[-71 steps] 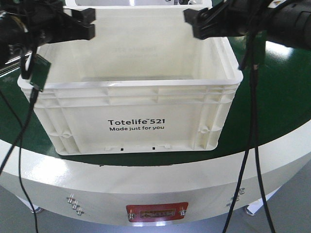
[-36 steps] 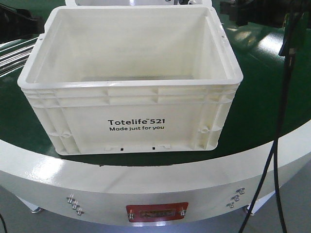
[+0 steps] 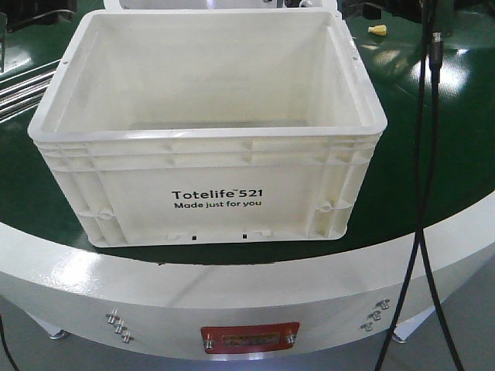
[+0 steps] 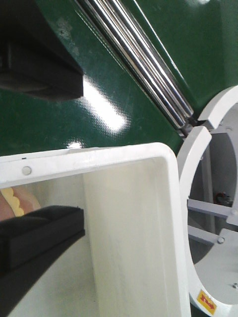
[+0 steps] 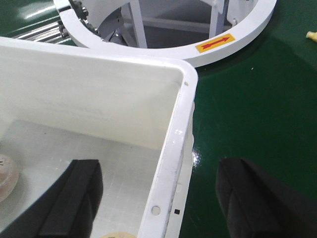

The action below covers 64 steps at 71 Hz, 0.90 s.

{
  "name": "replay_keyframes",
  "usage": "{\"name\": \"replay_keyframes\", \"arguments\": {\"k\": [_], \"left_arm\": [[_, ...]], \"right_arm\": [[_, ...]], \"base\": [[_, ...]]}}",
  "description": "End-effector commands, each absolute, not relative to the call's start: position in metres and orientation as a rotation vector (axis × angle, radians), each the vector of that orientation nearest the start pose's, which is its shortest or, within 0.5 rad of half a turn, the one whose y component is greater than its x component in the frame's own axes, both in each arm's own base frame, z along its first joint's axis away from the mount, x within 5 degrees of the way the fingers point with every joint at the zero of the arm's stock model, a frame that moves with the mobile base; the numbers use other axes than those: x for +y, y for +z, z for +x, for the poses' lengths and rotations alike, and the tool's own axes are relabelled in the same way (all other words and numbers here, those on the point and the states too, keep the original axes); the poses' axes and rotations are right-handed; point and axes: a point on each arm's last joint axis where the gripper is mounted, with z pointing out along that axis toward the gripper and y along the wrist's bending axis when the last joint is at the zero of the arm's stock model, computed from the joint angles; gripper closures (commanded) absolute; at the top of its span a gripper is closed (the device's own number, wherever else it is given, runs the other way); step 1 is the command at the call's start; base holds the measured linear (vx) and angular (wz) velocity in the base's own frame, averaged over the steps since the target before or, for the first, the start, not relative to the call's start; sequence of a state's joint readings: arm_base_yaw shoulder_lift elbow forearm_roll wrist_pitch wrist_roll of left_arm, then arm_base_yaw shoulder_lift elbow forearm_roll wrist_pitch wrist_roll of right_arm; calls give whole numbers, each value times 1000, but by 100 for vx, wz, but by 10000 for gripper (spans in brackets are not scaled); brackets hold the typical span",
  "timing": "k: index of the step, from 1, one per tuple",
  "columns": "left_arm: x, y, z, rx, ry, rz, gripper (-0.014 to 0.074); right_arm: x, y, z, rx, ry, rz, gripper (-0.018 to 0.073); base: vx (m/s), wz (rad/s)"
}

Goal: Place moving items into box and shelve
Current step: 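Move both grippers to the crate's side rims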

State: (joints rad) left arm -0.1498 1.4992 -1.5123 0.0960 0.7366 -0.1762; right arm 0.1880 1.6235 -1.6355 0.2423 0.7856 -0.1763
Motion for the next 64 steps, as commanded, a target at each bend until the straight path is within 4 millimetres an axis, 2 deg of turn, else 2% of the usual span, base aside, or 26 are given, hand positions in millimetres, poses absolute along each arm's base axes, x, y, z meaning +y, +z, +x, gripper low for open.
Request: {"name": "replay_keyframes", "arguments": {"k": [1,21,36,54,64], "left_arm": [[-45,426,332,2109,-102,-4,29],[-45,412,334,2234,-102,-50,29],[-48,408,332,2270,-155,-68,29],[-49,401,336,2309,-146,-68,29],[-49,401,336,2311,-145,-66,29]], "right_arm": [[82,425,357,2124,304,-274,37],[85,419,360,2202,324,-279,37],[91,399,370,2280,333,-297,37],[109,376,380,2346,329,-355,37],[115,363,386,2396,338,-331,37]], "base": [[0,0],[0,0],[0,0],[0,0],[0,0]]}}
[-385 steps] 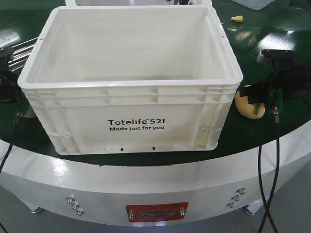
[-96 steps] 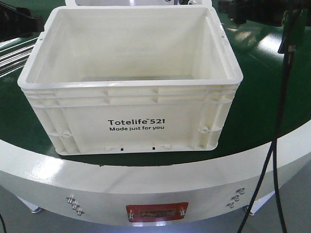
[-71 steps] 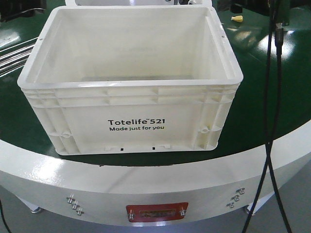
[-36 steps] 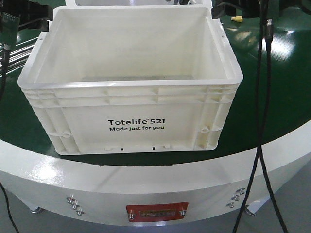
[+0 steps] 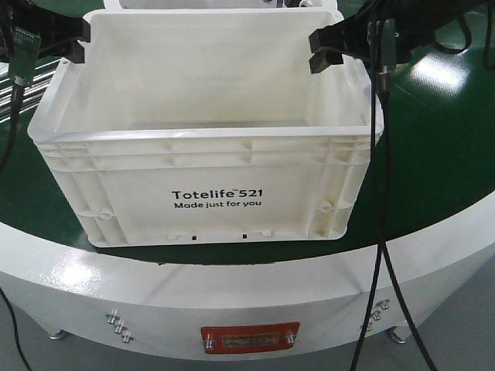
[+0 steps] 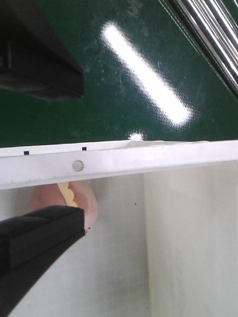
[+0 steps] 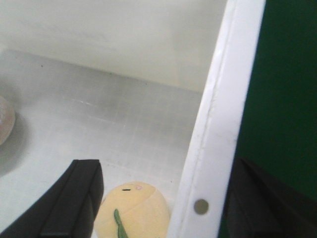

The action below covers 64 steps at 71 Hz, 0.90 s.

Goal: Place moving items into box and shelve
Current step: 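Move both grippers to the crate's side rims, then close both grippers on the crate's side rims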

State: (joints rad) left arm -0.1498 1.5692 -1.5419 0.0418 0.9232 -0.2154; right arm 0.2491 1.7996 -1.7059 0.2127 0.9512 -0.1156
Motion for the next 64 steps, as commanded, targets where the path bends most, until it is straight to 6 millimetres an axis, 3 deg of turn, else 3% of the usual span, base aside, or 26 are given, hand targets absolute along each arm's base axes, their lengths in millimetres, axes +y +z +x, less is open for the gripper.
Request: {"name": "replay_keyframes", "arguments": {"k": [1,18,26,33,44,64], "left_arm": [[-49,401,336,2309,-145,-66,29],[-49,401,336,2309,-144,-65,29],[-49,401,337,2302,-145,-65,29],[-49,402,337,2296,-142,-56,29],[-49,402,337,2294,-142,-56,29],[-49,399,339,2300,-143,-56,29]], "right_arm": [[115,362,386,2399,337,-330,37],[112,347,393,2462,283,-284,68],[111,347,393,2463,275,-280,126],[111,347,393,2464,276,-275,265],[111,347,393,2456,259,-322,577],[111,347,393,2455,257,-327,574]], "base": [[0,0],[0,0],[0,0],[0,0],[0,0],[0,0]]}}
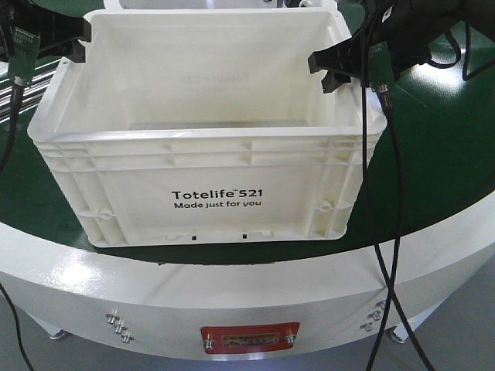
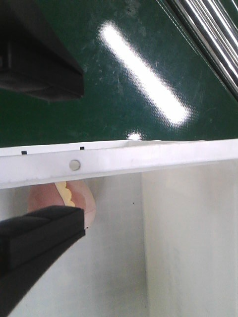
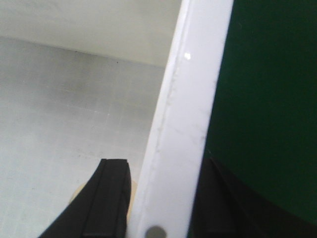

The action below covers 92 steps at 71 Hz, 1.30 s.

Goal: Place moving items into box and shelve
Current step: 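Close both grippers on the crate's side rims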

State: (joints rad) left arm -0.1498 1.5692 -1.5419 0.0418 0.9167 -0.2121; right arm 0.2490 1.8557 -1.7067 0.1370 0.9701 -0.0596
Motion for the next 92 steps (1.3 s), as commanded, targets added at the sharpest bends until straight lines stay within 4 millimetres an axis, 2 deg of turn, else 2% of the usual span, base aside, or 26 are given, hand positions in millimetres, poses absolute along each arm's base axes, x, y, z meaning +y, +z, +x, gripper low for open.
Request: {"name": "replay_keyframes", "arguments": {"k": [1,11,12,15,42,65,92], "left_arm": [[-49,399,340,2302,-143,-56,29],[-53,390,345,2335,-170,-43,29],[-58,353,364,2485,-144,6,538],[-58,353,364,2485,-143,11,621],[-58,353,364,2483,-143,13,624],[-59,355,363,2488,-155,10,622],[-62,401,360,2422,-219,22,622]], "right_arm": [[111,347,393,2455,257,-327,574],[111,347,393,2455,257,-327,571],[111,347,393,2459,253,-338,571],[111,347,393,2458,252,-341,571],[111,347,394,2448,256,-337,571],[111,371,392,2414,261,-345,571],[112,396,387,2398,266,-365,571]], "base": [[0,0],[0,0],[0,0],[0,0],[0,0],[0,0],[0,0]]}}
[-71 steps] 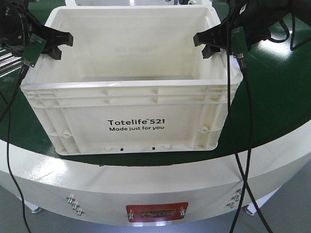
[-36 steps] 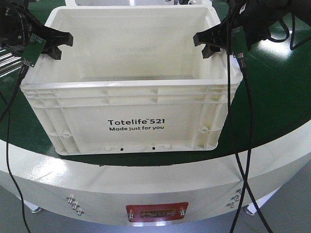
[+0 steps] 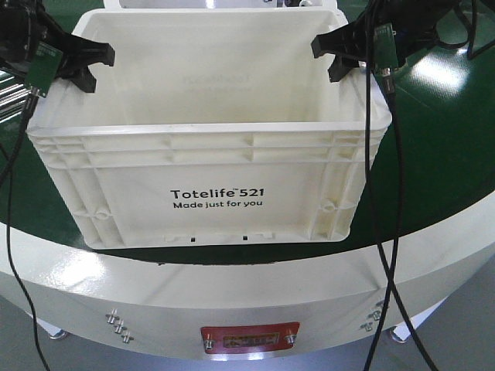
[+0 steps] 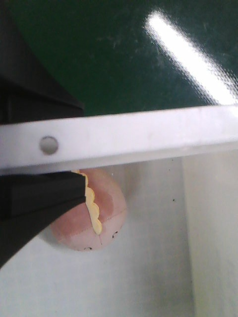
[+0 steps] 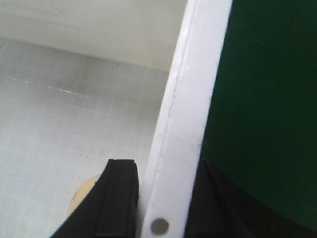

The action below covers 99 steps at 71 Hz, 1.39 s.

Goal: Place moving items into box and shelve
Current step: 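Close both grippers on the crate's side rims, then lift the crate off the conveyor with both grippers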

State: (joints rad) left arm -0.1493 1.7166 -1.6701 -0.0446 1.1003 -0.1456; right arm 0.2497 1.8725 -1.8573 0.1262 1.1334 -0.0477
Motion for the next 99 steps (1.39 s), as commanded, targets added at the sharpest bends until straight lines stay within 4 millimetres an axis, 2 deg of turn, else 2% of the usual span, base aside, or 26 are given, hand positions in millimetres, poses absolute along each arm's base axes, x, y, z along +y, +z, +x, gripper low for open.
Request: {"name": "replay_keyframes", "arguments": {"k": [1,9,40,59,99], "left_arm": [[-62,402,359,2421,-224,25,622],[-65,409,358,2402,-270,31,622],[-71,409,356,2417,-361,47,619],[-74,409,355,2422,-395,55,617],[-71,429,334,2387,-396,75,617]], "right_arm": [[112,397,386,2397,266,-367,571],[113,401,385,2394,275,-370,571],[126,405,378,2387,393,-394,571],[123,422,366,2340,386,-395,571],[118,441,344,2336,406,-408,571]], "base": [[0,0],[0,0],[0,0],[0,0],[0,0]]}}
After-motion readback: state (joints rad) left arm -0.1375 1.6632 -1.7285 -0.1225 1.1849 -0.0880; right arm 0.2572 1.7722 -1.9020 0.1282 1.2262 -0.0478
